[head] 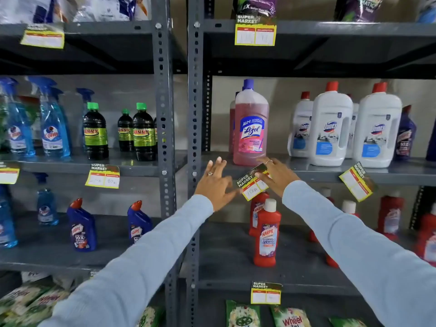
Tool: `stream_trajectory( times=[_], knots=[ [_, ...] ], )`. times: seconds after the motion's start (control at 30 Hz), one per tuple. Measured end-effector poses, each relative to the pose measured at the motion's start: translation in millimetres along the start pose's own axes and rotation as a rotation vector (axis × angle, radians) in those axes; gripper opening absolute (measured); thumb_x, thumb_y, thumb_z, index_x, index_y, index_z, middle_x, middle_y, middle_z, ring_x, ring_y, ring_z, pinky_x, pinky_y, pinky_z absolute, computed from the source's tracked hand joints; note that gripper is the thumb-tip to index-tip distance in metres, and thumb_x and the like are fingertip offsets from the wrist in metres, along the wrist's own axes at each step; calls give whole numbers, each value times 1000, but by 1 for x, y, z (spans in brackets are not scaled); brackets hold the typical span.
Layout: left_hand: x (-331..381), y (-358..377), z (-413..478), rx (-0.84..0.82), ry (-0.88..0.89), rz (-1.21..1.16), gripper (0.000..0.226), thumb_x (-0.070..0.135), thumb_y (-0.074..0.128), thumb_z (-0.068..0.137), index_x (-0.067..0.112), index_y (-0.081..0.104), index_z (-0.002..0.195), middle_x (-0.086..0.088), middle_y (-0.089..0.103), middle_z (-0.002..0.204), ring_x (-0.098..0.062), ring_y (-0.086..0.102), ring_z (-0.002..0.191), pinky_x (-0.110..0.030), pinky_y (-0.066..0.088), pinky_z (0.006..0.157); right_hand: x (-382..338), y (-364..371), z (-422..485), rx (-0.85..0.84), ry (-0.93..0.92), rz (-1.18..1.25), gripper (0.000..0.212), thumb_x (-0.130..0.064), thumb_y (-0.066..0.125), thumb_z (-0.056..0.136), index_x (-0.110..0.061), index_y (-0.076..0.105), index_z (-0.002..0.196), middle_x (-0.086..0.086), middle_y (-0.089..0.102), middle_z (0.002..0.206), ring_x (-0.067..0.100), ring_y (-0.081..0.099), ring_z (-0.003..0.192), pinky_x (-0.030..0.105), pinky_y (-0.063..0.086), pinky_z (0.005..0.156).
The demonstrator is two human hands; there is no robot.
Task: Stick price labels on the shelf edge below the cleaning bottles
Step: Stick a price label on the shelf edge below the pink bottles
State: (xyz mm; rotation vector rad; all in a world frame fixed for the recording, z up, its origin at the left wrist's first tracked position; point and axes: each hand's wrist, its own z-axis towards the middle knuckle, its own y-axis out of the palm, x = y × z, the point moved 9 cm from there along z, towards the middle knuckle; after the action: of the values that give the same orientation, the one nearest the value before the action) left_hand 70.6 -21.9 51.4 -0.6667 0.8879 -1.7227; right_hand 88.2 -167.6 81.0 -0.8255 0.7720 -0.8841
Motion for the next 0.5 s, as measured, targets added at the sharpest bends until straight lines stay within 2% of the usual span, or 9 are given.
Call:
stream_trajectory(
  times=[0.1, 0.2, 0.23, 0.27, 0.3, 0.33, 0.37, 0.43, 0.5],
  knots=[
    [5, 21, 14, -70, -35, -17, 55, 60, 40, 89, 14, 67, 106, -15, 16, 159, -29, -1, 149, -45, -10, 120, 3, -3, 9, 39, 12, -21, 42, -32, 43, 95, -15, 44, 133, 13, 51, 133, 33, 54, 119, 44, 46, 94],
    [9, 26, 28, -72, -118, -166, 48, 54, 50, 88, 11, 70, 93, -17, 25, 156, -30, 6, 148, -45, -6, 120, 1, -1, 18, 4, -17, -79, 31, -30, 46, 93, -16, 56, 119, 8, 55, 127, 27, 52, 117, 42, 47, 93],
    [10, 24, 32, -46, -145, -219, 44, 50, 55, 87, 8, 68, 86, -19, 35, 150, -32, 18, 145, -46, 3, 122, 2, -3, 22, 9, -23, -82, 27, -29, 48, 92, -16, 59, 113, 7, 57, 122, 26, 53, 114, 41, 48, 91],
    [9, 17, 35, -1, -171, -269, 39, 45, 59, 86, 7, 62, 79, -20, 47, 138, -35, 33, 137, -46, 19, 119, 3, -5, 26, 18, -17, -69, 23, -28, 50, 91, -16, 61, 108, 7, 60, 117, 26, 55, 111, 38, 49, 88],
    [6, 11, 35, 55, -193, -310, 35, 42, 61, 85, 9, 54, 76, -17, 55, 122, -36, 46, 123, -44, 36, 108, 6, -6, 29, 19, 1, -40, 20, -27, 53, 90, -15, 61, 103, 7, 62, 111, 25, 58, 106, 35, 49, 84],
    [3, 5, 33, 92, -212, -331, 34, 40, 63, 85, 10, 47, 78, -14, 55, 110, -35, 51, 112, -40, 45, 94, 9, -6, 32, 17, 24, -3, 17, -27, 55, 89, -14, 61, 98, 8, 63, 106, 24, 61, 99, 33, 50, 80],
    [1, 3, 30, 100, -213, -322, 35, 40, 64, 84, 11, 45, 82, -12, 54, 107, -34, 52, 110, -38, 46, 88, 10, -6, 33, 9, 46, 24, 16, -28, 57, 88, -13, 60, 94, 9, 64, 103, 23, 61, 92, 32, 50, 77],
    [-3, 5, 29, 71, -182, -237, 41, 44, 64, 83, 8, 50, 96, -12, 52, 119, -32, 44, 125, -41, 44, 98, 9, -6, 34, -10, 67, 38, 16, -30, 57, 89, -14, 57, 89, 10, 65, 101, 21, 60, 85, 31, 50, 75],
    [-4, 9, 28, 45, -187, -193, 47, 48, 63, 83, 6, 56, 102, -11, 47, 131, -32, 34, 137, -45, 40, 108, 9, -6, 32, -21, 71, 56, 17, -31, 57, 89, -14, 59, 89, 11, 67, 102, 23, 62, 86, 32, 51, 76]
  ],
)
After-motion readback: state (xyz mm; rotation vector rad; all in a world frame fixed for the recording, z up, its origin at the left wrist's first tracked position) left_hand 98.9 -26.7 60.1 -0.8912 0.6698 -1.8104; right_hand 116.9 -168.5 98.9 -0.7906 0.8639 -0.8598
